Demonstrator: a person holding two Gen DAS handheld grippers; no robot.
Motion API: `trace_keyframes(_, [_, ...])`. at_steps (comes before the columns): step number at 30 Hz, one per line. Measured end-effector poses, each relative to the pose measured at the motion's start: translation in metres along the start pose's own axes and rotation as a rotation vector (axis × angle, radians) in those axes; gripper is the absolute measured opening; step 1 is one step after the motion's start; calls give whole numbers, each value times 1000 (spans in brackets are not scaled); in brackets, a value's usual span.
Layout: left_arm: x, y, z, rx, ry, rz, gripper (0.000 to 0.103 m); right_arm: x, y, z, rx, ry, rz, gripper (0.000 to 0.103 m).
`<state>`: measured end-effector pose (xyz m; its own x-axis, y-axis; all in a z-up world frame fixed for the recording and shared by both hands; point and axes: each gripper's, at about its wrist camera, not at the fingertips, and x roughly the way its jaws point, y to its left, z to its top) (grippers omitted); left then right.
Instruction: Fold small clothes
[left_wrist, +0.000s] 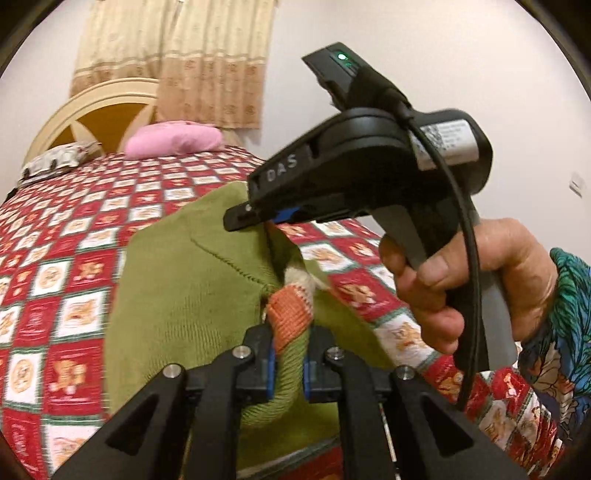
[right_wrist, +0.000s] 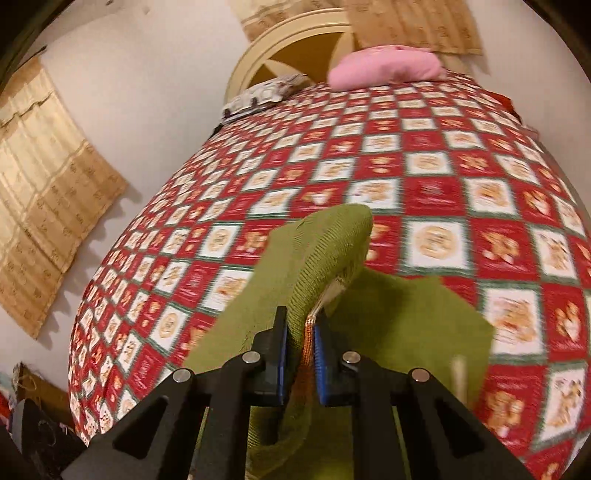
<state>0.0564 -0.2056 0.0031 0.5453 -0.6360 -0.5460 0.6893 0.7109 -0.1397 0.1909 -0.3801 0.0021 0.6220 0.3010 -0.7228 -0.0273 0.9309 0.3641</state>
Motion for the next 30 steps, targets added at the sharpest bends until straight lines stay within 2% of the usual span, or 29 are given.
trace_keyframes(4, [21,-22,-3,21,48,-23,10,-3,-33,-12,29,20,-49,12])
trace_keyframes(10, [41,-33,-10,28,108,-46,10,1,-66,-30,90,30,-55,11])
trace_keyframes(19, [49,-42,-25,17,168,-30,10,16,-77,-42,121,34,-48,11])
trace_keyframes(30, [61,-37,-28,7,203,-10,10,32,-82,-54,141,36,-59,12])
